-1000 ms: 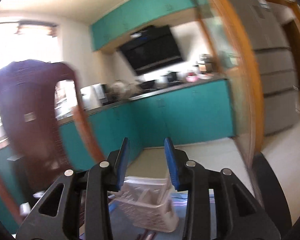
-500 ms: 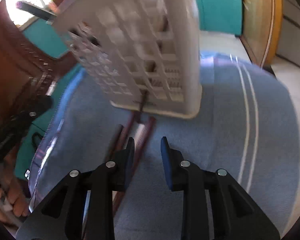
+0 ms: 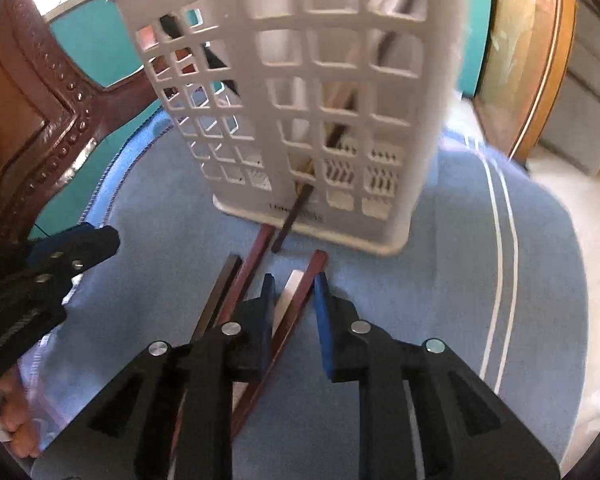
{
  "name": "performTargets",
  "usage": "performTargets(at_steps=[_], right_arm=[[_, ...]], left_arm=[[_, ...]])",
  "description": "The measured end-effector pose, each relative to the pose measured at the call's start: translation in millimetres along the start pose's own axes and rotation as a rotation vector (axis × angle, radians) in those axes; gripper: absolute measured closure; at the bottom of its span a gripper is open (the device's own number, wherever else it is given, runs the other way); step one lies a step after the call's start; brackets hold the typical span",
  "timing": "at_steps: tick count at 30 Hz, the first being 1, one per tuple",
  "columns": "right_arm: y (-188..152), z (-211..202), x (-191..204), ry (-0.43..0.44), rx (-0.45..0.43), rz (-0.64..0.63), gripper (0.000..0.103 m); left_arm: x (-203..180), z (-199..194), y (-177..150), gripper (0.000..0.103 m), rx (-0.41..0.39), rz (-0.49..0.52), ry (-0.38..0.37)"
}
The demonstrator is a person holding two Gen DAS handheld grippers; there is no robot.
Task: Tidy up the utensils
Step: 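Lower the right tool and close it on a light wooden chopstick, then lift the light chopstick with the right tool above the white holder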
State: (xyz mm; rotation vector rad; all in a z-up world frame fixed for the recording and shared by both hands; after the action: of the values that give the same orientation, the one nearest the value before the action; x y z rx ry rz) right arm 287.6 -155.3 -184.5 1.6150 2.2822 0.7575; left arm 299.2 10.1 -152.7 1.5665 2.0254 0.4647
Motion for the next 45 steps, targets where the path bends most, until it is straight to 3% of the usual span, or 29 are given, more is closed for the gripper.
performTargets(at_steps=[1, 8, 13, 16, 21, 23, 24, 25, 29, 30, 33, 45], right_arm=[[-2.4, -3.4, -4.7, 0.026, 0.004, 0.033, 0.094], [-8.0, -31.0, -43.9, 0.093, -0.048, 0.196, 0.095], [-3.2, -31.8, -52.4, 0.072, -0.008, 0.155, 0.094], [2.1, -55.5, -74.1, 0.087, -0.113, 0.19, 0.094], [20.2, -125.3, -101.1, 0.082, -0.442, 0.23, 0.094], [44.8, -133.6, -115.3, 0.053, -0.48, 0.243, 0.083], [59.1, -134.4, -126.8, 0.07, -0.5, 0.24, 0.067], [71.2, -134.3, -133.5, 0.09, -0.52, 0.244, 0.059], [104.5, -115.9, -141.8, 0.202, -0.548, 0.267, 0.059], [107.4, -112.0, -141.4, 0.211, -0.547, 0.261, 0.059], [109.2, -104.4, -139.2, 0.262, -0.545, 0.258, 0.091], [101.1, -118.7, -135.8, 0.272, -0.529, 0.262, 0.092]], left_arm=[[0.6, 0.7, -0.7, 0.072, 0.002, 0.001, 0.001], [-0.9, 13.3, -4.2, 0.07, 0.017, 0.014, -0.01], [-15.3, 17.8, -4.3, 0.064, 0.026, 0.058, -0.02], [-21.2, 19.7, -4.8, 0.064, 0.03, 0.071, -0.022], [-26.3, 21.3, -5.0, 0.062, 0.039, 0.071, -0.031], [-31.0, 25.5, -5.8, 0.061, 0.047, 0.081, -0.037], [-31.9, 28.4, -5.0, 0.06, 0.048, 0.085, -0.038], [-34.9, 29.7, -6.8, 0.06, 0.052, 0.092, -0.039], [-42.8, 31.6, -10.7, 0.059, 0.054, 0.111, -0.041], [-43.0, 31.6, -11.2, 0.059, 0.054, 0.115, -0.039], [-41.8, 34.0, -11.6, 0.058, 0.055, 0.112, -0.03], [-41.5, 45.6, -13.9, 0.055, 0.066, 0.121, -0.023]])
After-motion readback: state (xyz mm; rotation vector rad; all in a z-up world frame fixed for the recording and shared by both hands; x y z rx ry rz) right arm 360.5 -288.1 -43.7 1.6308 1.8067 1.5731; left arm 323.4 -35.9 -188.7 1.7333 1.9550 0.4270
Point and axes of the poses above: each gripper's, at about its wrist camera, not at the fingertips, and z roughly the way its jaws point, x to its left, y to its top, the point moved 1 cm from there along z, roughly the way its jaws point, and after that the axes turned 11 degrees about -z, right-handed, at the moved point
